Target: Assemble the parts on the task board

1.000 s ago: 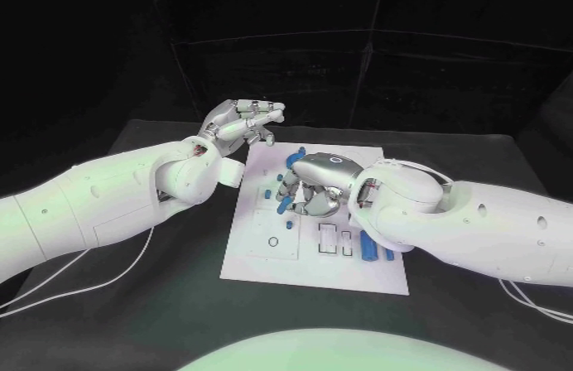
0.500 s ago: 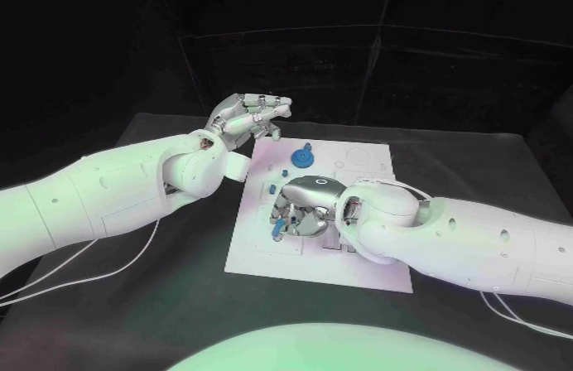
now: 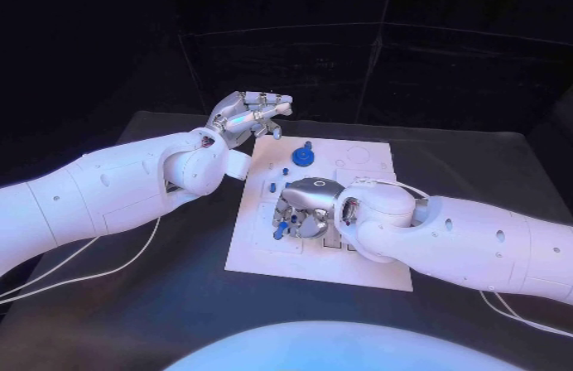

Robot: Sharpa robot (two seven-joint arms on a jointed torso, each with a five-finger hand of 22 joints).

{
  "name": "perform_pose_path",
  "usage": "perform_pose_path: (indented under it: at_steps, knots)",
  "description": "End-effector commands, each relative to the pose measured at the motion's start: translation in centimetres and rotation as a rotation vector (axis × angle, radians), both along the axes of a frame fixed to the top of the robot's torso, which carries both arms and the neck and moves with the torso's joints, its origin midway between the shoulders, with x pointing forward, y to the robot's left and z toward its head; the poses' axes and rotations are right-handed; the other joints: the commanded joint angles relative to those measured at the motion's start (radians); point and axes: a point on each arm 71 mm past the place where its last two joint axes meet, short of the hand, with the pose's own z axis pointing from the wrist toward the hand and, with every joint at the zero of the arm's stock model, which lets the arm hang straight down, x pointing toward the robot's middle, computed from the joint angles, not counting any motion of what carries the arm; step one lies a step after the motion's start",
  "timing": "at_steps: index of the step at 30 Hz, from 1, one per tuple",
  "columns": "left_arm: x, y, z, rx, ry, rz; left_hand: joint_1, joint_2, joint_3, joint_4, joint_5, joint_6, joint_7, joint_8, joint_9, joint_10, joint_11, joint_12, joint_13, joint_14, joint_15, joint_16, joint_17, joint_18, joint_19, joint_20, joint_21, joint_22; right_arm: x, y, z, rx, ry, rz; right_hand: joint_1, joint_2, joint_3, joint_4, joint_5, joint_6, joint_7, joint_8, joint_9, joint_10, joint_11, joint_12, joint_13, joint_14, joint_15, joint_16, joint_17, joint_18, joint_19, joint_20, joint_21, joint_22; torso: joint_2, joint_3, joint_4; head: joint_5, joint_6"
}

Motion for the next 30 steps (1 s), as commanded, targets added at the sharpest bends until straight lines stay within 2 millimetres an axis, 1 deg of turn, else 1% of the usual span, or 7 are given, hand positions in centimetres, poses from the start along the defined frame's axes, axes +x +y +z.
perform_pose_path:
  at_steps: [1,10,15,20,25,27,30]
  knots:
    - [0.0,-0.1,0.2,-0.011,-0.006,-0.009,0.003,0.005,-0.004,0.0,-0.003,-0.009,0.0,0.004,0.001,-0.006,0.001,0.005,0.002,0.001,0.007,0.003,0.001,0.006,0.003,0.001,-0.006,-0.001,0.0,0.0,-0.1,-0.036,-0.009,0.009,-0.006,-0.002,0.006,0.0,0.003,0.002,0.009,-0.002,0.001,-0.001,0.004,-0.004,0.0,0.003,-0.003,-0.004,0.002,-0.009,-0.001,-0.001,0.005,-0.001,0.0,-0.0004,0.0007,0.0,0.0]
    - [0.0,-0.1,0.2,-0.011,-0.006,-0.01,0.003,0.005,-0.004,0.0,-0.003,-0.009,0.0,0.004,0.001,-0.006,0.001,0.005,0.002,0.001,0.007,0.003,0.001,0.006,0.003,0.001,-0.006,-0.001,-0.2,0.9,-0.2,-0.049,-0.025,0.018,-0.012,-0.005,0.005,0.001,0.003,0.002,0.009,-0.003,0.001,0.0,0.004,-0.006,0.0,0.003,-0.003,-0.004,0.002,-0.008,-0.002,0.0,0.005,-0.002,0.0,-0.0006,0.0,0.002,-0.003]
    - [0.0,-0.1,0.2,-0.011,-0.005,-0.011,0.003,0.005,-0.004,0.0,-0.003,-0.009,0.0,0.004,0.001,-0.006,0.001,0.005,0.002,0.001,0.007,0.003,0.001,0.006,0.003,0.001,-0.006,-0.001,-0.3,1.4,-0.2,-0.052,-0.037,0.024,-0.021,-0.012,0.003,0.004,0.002,-0.003,0.01,-0.007,0.0,-0.003,0.005,-0.012,0.0,0.004,-0.002,-0.004,0.003,-0.008,-0.005,0.001,0.002,-0.005,0.0,-0.0007,0.0008,0.003,-0.003]
    - [0.0,-0.1,0.2,-0.011,-0.005,-0.011,0.003,0.005,-0.004,0.0,-0.003,-0.009,0.0,0.004,0.001,-0.006,0.001,0.005,0.002,0.001,0.007,0.003,0.001,0.006,0.003,0.001,-0.006,-0.001,-0.4,1.6,-0.2,-0.051,-0.041,0.023,-0.039,-0.026,0.001,0.009,0.003,-0.051,0.02,-0.036,-0.007,-0.022,0.014,-0.027,-0.003,0.004,0.004,-0.004,0.004,-0.007,-0.008,0.005,0.0,-0.009,0.0,-0.0011,0.0009,0.004,-0.004]
    - [-0.1,-0.1,0.2,-0.011,-0.005,-0.011,0.003,0.005,-0.004,0.0,-0.003,-0.009,0.0,0.004,0.001,-0.006,0.001,0.005,0.002,0.001,0.007,0.003,0.001,0.006,0.003,0.001,-0.006,-0.001,-0.4,1.6,-0.2,-0.045,-0.046,0.016,-0.052,-0.039,-0.005,0.013,0.005,-0.081,0.022,-0.041,-0.007,-0.039,0.019,-0.038,-0.005,0.005,0.007,-0.004,0.006,-0.006,-0.011,0.008,-0.002,-0.012,0.001,-0.0015,0.0033,0.005,-0.003]
    - [-0.1,0.0,0.2,-0.01,-0.004,-0.011,0.003,0.005,-0.004,0.0,-0.003,-0.009,0.0,0.004,0.001,-0.006,0.001,0.005,0.002,0.001,0.007,0.003,0.001,0.006,0.003,0.001,-0.006,-0.001,-0.4,1.6,-0.1,-0.04,-0.05,0.013,-0.055,-0.043,-0.007,0.013,0.002,-0.105,0.021,-0.041,-0.008,-0.042,0.018,-0.04,-0.004,0.005,0.008,-0.004,0.006,-0.006,-0.012,0.009,-0.003,-0.014,0.0,-0.0015,0.0038,0.006,-0.005]
    - [-0.1,0.0,0.2,-0.01,-0.003,-0.012,0.004,0.006,-0.006,0.0,-0.003,-0.01,0.0,0.005,0.001,-0.008,0.001,0.008,0.002,0.0,0.007,0.003,-0.001,0.006,0.004,0.001,-0.007,-0.002,-0.5,1.7,0.0,-0.028,-0.055,0.009,-0.063,-0.054,-0.017,0.016,-0.011,-0.136,0.019,-0.041,-0.007,-0.053,0.019,-0.044,-0.004,0.006,0.008,-0.004,0.007,-0.005,-0.015,0.009,-0.005,-0.017,0.0,-0.0008,0.002,0.007,-0.005]
